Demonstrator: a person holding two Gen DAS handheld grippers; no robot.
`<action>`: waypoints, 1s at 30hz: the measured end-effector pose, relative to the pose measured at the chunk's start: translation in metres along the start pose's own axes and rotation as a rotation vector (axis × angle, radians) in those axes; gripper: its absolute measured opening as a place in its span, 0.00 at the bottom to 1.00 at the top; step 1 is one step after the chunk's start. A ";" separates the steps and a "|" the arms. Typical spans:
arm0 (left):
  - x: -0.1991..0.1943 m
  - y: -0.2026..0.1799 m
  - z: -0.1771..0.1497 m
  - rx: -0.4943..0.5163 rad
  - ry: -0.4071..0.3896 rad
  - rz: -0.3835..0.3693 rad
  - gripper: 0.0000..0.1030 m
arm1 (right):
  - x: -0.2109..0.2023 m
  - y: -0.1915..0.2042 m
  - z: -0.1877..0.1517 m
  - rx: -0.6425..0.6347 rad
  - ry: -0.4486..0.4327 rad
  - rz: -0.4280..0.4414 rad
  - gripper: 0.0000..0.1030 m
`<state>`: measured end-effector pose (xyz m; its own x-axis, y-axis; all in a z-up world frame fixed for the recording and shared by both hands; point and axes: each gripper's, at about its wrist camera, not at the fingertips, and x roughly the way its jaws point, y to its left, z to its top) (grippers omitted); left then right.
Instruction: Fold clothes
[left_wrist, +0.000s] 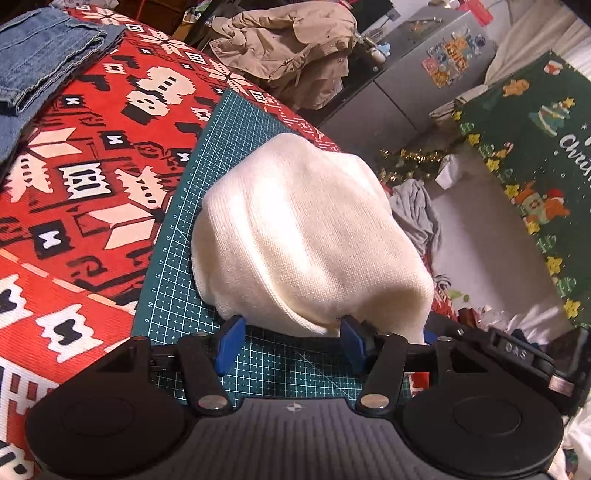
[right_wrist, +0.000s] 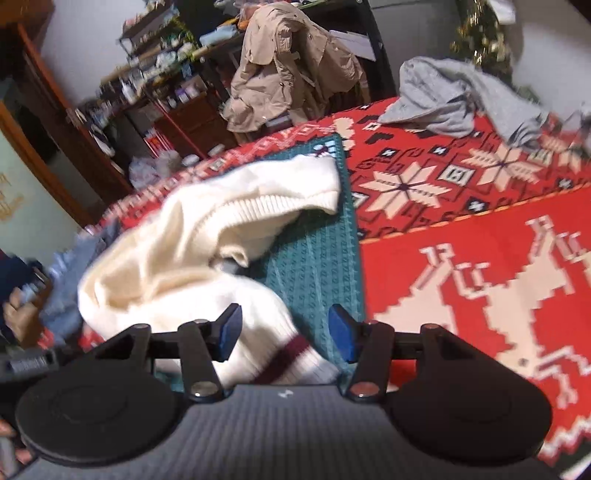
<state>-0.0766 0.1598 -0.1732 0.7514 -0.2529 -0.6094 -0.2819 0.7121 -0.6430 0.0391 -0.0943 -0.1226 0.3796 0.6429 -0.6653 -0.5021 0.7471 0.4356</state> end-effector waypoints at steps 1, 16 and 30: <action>0.001 0.000 0.000 -0.003 0.000 0.003 0.54 | 0.005 -0.002 0.002 0.013 0.008 0.012 0.55; 0.001 -0.003 0.005 0.048 -0.062 0.043 0.07 | 0.007 -0.002 -0.001 0.036 0.019 0.085 0.06; -0.086 -0.034 0.029 0.189 -0.311 -0.109 0.04 | -0.076 -0.027 0.029 0.123 -0.218 0.056 0.05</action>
<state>-0.1147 0.1760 -0.0854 0.9244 -0.1435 -0.3534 -0.0970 0.8076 -0.5817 0.0459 -0.1582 -0.0662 0.5194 0.6949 -0.4973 -0.4334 0.7158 0.5475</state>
